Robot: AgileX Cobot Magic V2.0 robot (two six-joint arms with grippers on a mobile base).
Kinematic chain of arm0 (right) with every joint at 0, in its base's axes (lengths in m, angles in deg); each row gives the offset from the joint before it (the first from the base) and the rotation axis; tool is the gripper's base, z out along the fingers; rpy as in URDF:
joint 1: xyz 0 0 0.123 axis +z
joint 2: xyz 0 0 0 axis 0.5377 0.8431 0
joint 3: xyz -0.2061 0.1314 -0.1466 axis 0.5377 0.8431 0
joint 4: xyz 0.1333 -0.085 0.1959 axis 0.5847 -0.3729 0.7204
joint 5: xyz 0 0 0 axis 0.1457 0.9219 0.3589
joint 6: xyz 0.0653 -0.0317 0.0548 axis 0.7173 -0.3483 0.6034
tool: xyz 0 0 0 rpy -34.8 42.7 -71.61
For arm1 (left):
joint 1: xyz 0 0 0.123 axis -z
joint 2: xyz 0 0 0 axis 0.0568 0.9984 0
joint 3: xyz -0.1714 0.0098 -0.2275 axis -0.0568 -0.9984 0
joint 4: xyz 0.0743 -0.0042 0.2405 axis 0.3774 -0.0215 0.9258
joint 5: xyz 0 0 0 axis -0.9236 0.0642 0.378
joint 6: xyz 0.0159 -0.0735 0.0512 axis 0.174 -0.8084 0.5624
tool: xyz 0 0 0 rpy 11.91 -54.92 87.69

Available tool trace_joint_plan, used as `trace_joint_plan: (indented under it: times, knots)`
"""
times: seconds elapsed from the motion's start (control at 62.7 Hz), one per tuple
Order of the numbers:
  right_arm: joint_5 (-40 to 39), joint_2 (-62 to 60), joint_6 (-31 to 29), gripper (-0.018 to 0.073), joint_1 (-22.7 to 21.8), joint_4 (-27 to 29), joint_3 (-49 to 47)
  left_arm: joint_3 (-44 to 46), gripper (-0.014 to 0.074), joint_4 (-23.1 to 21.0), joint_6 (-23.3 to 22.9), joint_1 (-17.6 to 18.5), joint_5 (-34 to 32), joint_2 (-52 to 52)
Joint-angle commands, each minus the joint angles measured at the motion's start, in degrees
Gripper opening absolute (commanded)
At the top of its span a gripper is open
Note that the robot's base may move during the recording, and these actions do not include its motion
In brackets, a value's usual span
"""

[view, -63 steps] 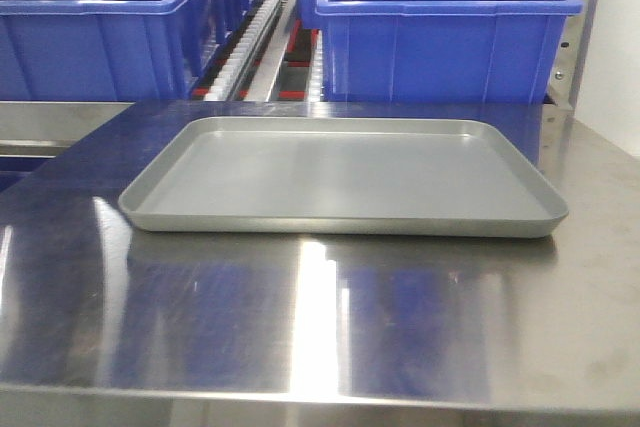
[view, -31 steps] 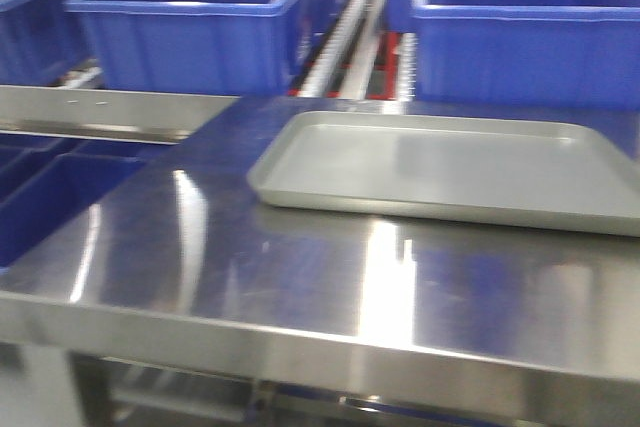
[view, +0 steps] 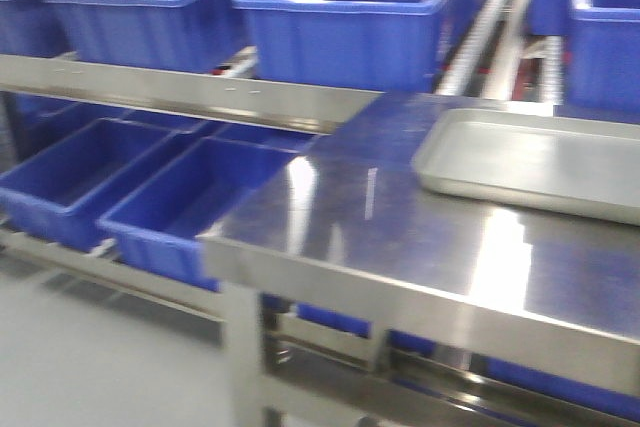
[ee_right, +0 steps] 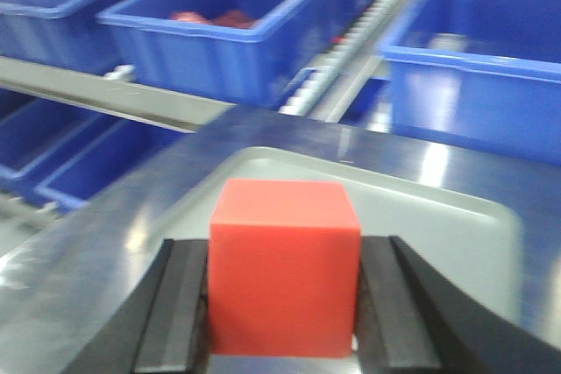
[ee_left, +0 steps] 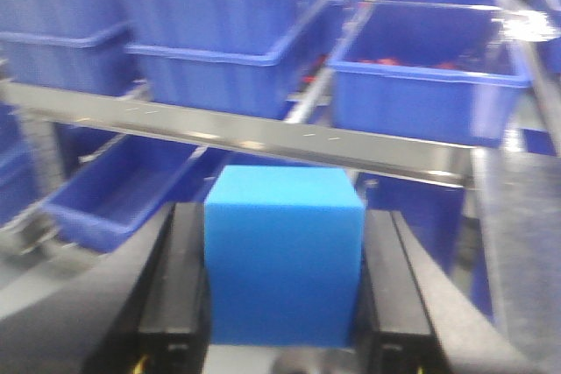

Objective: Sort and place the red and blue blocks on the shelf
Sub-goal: 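Drive the base along the aisle holding both cubes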

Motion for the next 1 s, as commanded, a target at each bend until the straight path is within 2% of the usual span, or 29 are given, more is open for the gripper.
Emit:
trace_joint_plan:
  times: [0.0,0.988]
  knots:
    - [-4.94,0.47,0.00,0.0056,-0.31,0.13,-1.57,1.64,0.0124,-0.10,0.00,-0.14,-4.69,0.32]
    - [-4.94,0.47,0.00,0.0056,-0.31,0.13,-1.57,1.64,0.0124,-0.10,0.00,-0.14,-4.69,0.32]
